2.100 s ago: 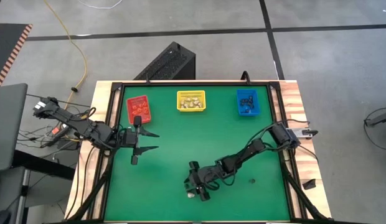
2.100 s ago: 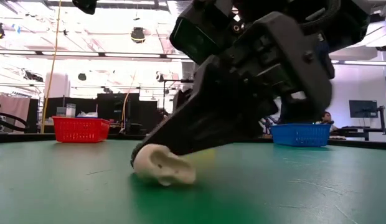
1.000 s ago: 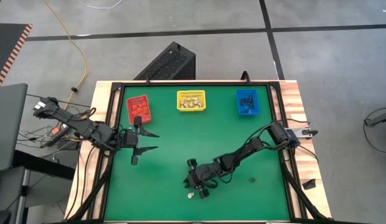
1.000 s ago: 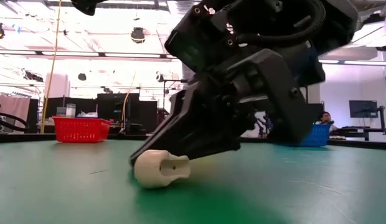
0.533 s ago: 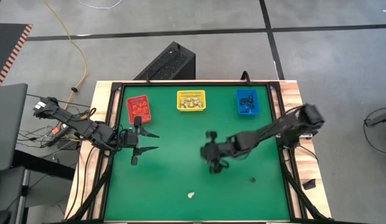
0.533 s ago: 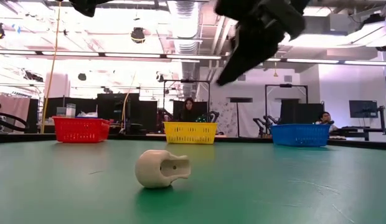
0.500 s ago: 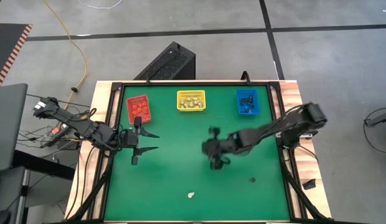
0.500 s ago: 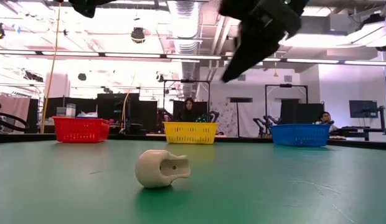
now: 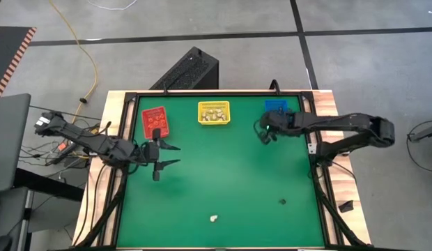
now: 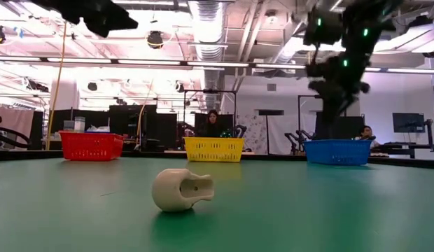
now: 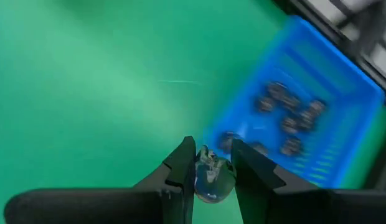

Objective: Sort Halloween decoration
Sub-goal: Put the purple skull toy into the blue bin, then put the white skull toy into the yellow bin

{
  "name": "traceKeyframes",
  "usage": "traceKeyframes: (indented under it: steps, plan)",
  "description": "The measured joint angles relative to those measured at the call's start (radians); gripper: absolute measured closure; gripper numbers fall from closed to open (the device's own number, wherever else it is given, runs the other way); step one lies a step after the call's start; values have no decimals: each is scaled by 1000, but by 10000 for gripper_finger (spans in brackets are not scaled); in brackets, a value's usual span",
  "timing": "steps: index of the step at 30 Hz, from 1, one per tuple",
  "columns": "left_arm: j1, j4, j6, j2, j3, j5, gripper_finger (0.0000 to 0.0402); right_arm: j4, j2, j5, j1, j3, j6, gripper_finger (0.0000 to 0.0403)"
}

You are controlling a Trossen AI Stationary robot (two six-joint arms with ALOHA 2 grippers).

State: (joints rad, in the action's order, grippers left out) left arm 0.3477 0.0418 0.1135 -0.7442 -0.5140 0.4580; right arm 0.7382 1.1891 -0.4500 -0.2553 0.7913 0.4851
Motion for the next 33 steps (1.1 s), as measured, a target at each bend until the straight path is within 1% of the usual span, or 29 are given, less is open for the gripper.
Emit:
traceKeyframes:
  steps: [3, 6, 7, 9, 11, 13, 15, 18, 20, 21, 24, 27, 29, 30, 33]
  plan:
    - [-31, 15, -9, -21, 0, -10, 224, -26, 9, 1, -116, -42, 12, 293]
    - [-59, 28, -18, -49, 0, -33, 224, -46, 43, -8, -207, -45, 15, 292]
    - [-67, 33, -21, -57, 0, -38, 224, -47, 55, -4, -233, -45, 16, 286]
    - [-80, 35, -27, -73, 0, -59, 224, -45, 74, 10, -272, -45, 31, 253]
    - [-91, 34, -30, -85, 0, -78, 224, -44, 86, 11, -302, -45, 54, 207]
    - [-97, 37, -31, -92, 0, -92, 224, -44, 92, 11, -320, -45, 49, 164]
    - [-98, 37, -30, -93, 0, -99, 224, -35, 92, 12, -335, -40, 33, 132]
    - [-99, 39, -29, -92, 0, -108, 224, 19, 87, 20, -348, -7, 42, 104]
    - [-99, 40, -29, -92, 0, -115, 224, 66, 71, 54, -340, 28, 62, 96]
    - [-99, 40, -29, -92, 0, -122, 224, 80, 60, 86, -324, 40, 74, 95]
    - [-99, 40, -28, -92, 0, -134, 224, 76, 16, 165, -204, 55, 126, 95]
    - [-99, 39, -29, -92, 0, -136, 224, 74, -14, 162, 10, 56, 245, 97]
    - [-99, 38, -32, -92, 0, -136, 224, 74, -16, 114, 192, 56, 378, 99]
    - [-99, 37, -39, -92, 0, -141, 224, 75, -8, 71, 291, 55, 464, 99]
    - [-99, 26, -64, -92, 0, -169, 224, 78, 43, -107, 596, 55, 787, 101]
